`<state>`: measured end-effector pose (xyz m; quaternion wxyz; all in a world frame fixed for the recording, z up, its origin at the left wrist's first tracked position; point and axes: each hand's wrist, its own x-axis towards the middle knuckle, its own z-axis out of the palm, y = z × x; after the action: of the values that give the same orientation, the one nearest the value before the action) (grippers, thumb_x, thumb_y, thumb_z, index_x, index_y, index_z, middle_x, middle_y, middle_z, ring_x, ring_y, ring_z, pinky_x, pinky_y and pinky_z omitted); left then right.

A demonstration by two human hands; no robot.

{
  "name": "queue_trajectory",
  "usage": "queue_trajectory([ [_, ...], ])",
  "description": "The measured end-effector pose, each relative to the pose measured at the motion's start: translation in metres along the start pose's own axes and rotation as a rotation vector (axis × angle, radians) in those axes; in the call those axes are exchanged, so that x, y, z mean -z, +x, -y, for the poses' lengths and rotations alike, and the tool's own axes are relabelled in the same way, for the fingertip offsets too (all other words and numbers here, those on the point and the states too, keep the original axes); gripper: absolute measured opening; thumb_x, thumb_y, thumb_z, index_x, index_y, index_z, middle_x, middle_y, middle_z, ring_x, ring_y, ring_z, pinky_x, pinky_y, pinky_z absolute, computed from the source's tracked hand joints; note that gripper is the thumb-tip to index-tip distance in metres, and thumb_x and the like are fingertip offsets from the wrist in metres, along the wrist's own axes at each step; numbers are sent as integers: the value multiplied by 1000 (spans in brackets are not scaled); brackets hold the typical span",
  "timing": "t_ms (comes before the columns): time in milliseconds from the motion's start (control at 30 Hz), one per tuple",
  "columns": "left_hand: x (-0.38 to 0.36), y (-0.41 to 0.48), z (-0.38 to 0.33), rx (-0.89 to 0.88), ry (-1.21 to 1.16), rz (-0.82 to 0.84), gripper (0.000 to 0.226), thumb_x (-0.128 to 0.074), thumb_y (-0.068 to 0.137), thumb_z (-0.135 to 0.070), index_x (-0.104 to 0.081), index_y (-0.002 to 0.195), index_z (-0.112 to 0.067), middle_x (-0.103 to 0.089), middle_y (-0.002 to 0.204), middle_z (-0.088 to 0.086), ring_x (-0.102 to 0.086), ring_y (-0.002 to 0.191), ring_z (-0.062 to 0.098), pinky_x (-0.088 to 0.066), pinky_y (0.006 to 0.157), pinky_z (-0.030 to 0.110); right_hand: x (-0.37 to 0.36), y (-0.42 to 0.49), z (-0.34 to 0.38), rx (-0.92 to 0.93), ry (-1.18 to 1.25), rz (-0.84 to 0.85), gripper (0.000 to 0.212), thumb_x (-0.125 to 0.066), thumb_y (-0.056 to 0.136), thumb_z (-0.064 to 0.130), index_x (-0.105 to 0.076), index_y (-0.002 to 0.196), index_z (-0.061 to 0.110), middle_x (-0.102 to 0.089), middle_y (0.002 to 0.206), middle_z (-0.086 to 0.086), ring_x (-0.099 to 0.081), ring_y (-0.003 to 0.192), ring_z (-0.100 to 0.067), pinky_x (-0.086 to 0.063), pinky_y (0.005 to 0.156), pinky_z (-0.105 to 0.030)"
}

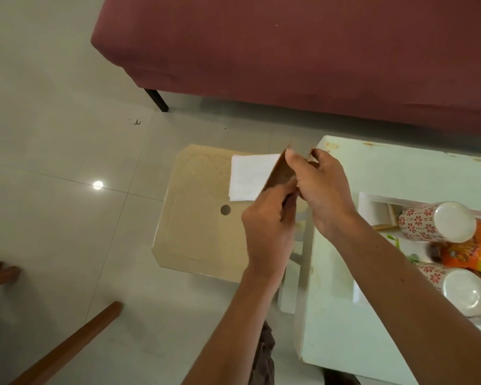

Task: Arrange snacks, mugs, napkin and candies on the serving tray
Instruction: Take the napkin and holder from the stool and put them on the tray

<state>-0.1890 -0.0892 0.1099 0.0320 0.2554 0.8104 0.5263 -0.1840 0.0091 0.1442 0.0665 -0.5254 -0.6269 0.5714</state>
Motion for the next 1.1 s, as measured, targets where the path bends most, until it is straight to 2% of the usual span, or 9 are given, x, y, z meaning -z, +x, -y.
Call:
queue_trajectory([
  [133, -14, -29, -15, -129, 73, 47, 25, -64, 93, -22, -76, 100, -1, -79, 91, 7, -76, 82, 17, -61, 80, 24, 28, -9, -17, -13, -90, -68, 21, -48, 100, 20, -59, 118, 22, -66, 108, 5, -64, 100, -16, -56, 86, -30],
  [267, -27, -54, -28, -231, 150, 156, 19, -77, 86, -8, -75, 103, -1, -79, 95, 8, -77, 84, 18, -60, 83, 23, 61, -18, -39, 9, -81, -95, 24, -43, 97, 7, -63, 106, 16, -68, 93, 0, -66, 87, -16, -55, 69, -27],
  [367, -31, -70, -43, -307, 62, 34, 17, -79, 82, 0, -76, 99, 0, -79, 91, 6, -74, 81, 10, -58, 74, 15, 91, -23, -54, 28, -68, -101, 23, -43, 97, 6, -64, 100, 16, -68, 86, 0, -66, 82, -15, -47, 63, -23],
  [500, -40, -70, -78, 237, -146, -63, 17, -61, 99, -18, -71, 113, -22, -74, 104, -16, -68, 98, -4, -52, 79, 9, 127, -33, -81, 54, -94, -150, 26, -44, 102, 13, -61, 119, 23, -69, 103, 5, -65, 95, -11, -56, 86, -33],
  [633, -69, -71, -92, 836, -467, 325, 30, -38, 104, -48, -66, 115, -41, -70, 112, -22, -63, 111, -3, -50, 97, 21, 152, -50, -113, 100, -173, -188, 34, -43, 103, 15, -56, 133, 24, -68, 109, 9, -65, 96, -8, -54, 79, -21],
  [733, -87, -82, -94, 870, -518, 468, 43, -29, 104, -55, -68, 115, -41, -72, 107, -25, -64, 107, -10, -48, 92, 12, 164, -61, -134, 81, -119, -152, 42, -45, 101, 12, -53, 138, 29, -70, 113, 8, -67, 101, -9, -56, 85, -28],
  [833, -103, -100, -92, 907, -505, 531, 57, -25, 102, -61, -61, 135, -30, -66, 131, -13, -58, 121, 1, -43, 100, 20, 180, -66, -150, 36, -63, -70, 48, -54, 95, 8, -54, 134, 36, -70, 108, 18, -67, 95, 2, -56, 79, -21],
  [933, -115, -110, -88, 956, -529, 544, 63, -23, 101, -62, -60, 137, -26, -66, 127, -11, -57, 120, 4, -44, 104, 26, 195, -64, -163, -35, -65, 37, 57, -62, 86, 8, -53, 133, 39, -70, 106, 22, -65, 95, 6, -55, 74, -18],
  [1100, -133, -117, -79, 1050, -536, 521, 64, -22, 103, -59, -58, 138, -20, -67, 123, -9, -60, 120, 8, -48, 96, 23, 212, -52, -173, -134, -7, 133, 69, -63, 80, -4, -53, 136, 36, -69, 118, 16, -62, 112, -7, -56, 93, -40],
])
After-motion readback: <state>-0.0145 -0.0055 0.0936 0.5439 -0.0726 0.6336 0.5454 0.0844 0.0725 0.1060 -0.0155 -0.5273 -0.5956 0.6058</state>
